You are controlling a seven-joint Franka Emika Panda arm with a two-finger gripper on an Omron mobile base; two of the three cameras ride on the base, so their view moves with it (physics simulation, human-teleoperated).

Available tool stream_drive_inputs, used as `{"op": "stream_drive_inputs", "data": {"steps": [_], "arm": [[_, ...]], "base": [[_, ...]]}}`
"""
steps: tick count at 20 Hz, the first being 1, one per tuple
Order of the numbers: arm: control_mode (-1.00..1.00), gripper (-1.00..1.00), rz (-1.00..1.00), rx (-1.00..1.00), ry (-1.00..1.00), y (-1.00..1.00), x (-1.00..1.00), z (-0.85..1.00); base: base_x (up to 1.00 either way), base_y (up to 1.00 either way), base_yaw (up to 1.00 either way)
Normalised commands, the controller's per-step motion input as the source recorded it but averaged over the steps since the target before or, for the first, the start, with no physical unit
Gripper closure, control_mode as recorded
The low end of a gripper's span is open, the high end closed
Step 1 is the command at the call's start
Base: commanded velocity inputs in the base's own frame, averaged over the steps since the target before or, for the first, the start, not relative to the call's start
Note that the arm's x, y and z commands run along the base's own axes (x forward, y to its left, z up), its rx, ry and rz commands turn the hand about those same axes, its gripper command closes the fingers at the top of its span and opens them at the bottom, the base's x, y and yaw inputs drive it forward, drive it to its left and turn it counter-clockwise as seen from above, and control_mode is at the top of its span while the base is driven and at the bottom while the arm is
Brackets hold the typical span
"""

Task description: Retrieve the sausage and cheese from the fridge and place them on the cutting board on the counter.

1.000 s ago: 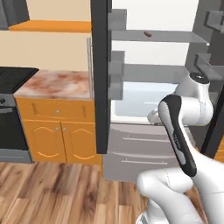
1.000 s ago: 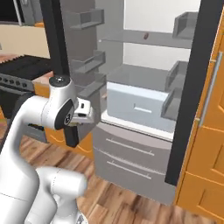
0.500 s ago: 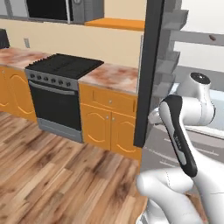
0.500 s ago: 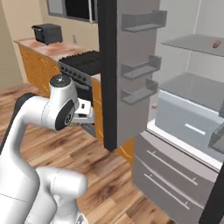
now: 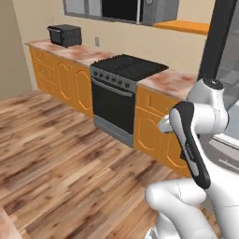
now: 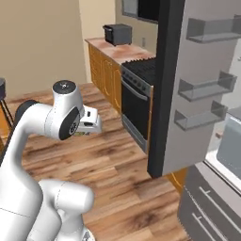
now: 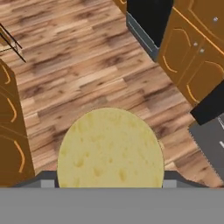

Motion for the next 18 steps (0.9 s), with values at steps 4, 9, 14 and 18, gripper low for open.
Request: {"op": "stream_drive_inputs", "data": {"steps": [4,9,14,18], "arm": [[1.00,1.00,0.00,0.00,0.00,0.00,0.00,0.00],[1.00,1.00,0.00,0.00,0.00,0.00,0.00,0.00],[1.00,1.00,0.00,0.00,0.00,0.00,0.00,0.00],[1.00,1.00,0.00,0.00,0.00,0.00,0.00,0.00]], "base": [[0.25,0.28,0.54],[0.31,0.28,0.53],[0.41,0.32,0.52],[0.41,0.30,0.54]]}}
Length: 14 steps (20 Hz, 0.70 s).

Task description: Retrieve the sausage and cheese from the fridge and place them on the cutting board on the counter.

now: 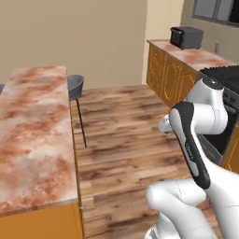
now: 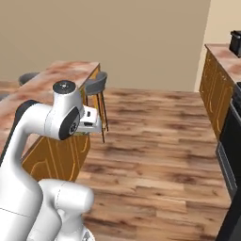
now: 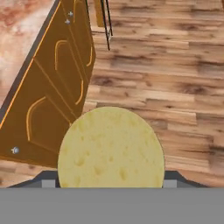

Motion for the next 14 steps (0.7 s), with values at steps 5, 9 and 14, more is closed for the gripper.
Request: {"op": "stream_drive_inputs", "data": {"steps": [5,9,14], "arm": [[1.00,1.00,0.00,0.00,0.00,0.00,0.00,0.00],[1.00,1.00,0.00,0.00,0.00,0.00,0.00,0.00],[1.00,1.00,0.00,0.00,0.00,0.00,0.00,0.00]], "base": [[0.40,0.31,0.55],[0.21,0.28,0.57],[0.01,0.30,0.63]]}}
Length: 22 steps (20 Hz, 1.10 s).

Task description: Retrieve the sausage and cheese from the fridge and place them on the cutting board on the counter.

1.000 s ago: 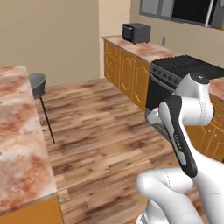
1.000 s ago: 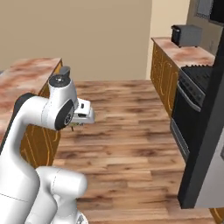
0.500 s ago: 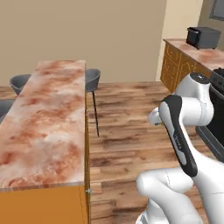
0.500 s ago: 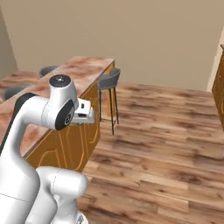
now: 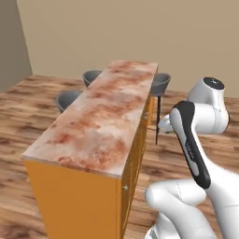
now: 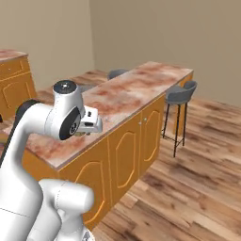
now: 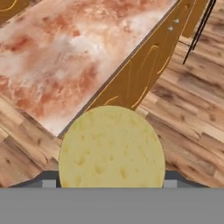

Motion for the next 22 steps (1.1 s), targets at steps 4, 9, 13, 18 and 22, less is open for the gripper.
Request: {"op": "stream_drive_inputs", "data": {"steps": [4,9,13,18,22], "arm": [[1.00,1.00,0.00,0.00,0.00,0.00,0.00,0.00],[1.00,1.00,0.00,0.00,0.00,0.00,0.00,0.00],[1.00,1.00,0.00,0.00,0.00,0.00,0.00,0.00],[1.00,1.00,0.00,0.00,0.00,0.00,0.00,0.00],[1.00,1.00,0.00,0.00,0.00,0.00,0.00,0.00]], "base": [[0.00,0.41,0.65],[0.00,0.47,0.65],[0.00,0.56,0.70],[0.00,0.56,0.67],[0.06,0.58,0.63]]}}
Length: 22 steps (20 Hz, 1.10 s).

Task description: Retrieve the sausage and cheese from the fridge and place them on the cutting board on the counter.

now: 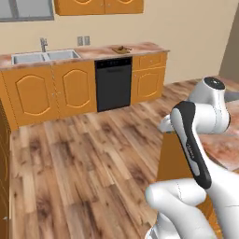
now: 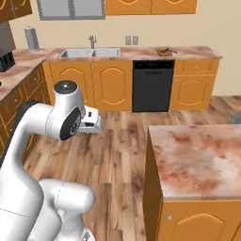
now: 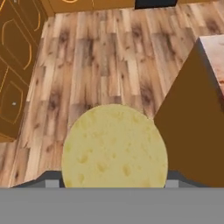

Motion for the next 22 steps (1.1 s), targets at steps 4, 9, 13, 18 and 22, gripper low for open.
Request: {"op": "stream_drive_inputs", "data": {"steps": [4,9,13,18,22], "arm": [[1.00,1.00,0.00,0.00,0.00,0.00,0.00,0.00],[1.00,1.00,0.00,0.00,0.00,0.00,0.00,0.00],[1.00,1.00,0.00,0.00,0.00,0.00,0.00,0.00],[1.00,1.00,0.00,0.00,0.00,0.00,0.00,0.00],[1.00,1.00,0.00,0.00,0.00,0.00,0.00,0.00]], "base": [[0.91,0.75,0.38],[1.00,0.62,0.15],[1.00,0.26,0.01],[1.00,0.00,0.00],[1.00,-0.32,0.00]]}}
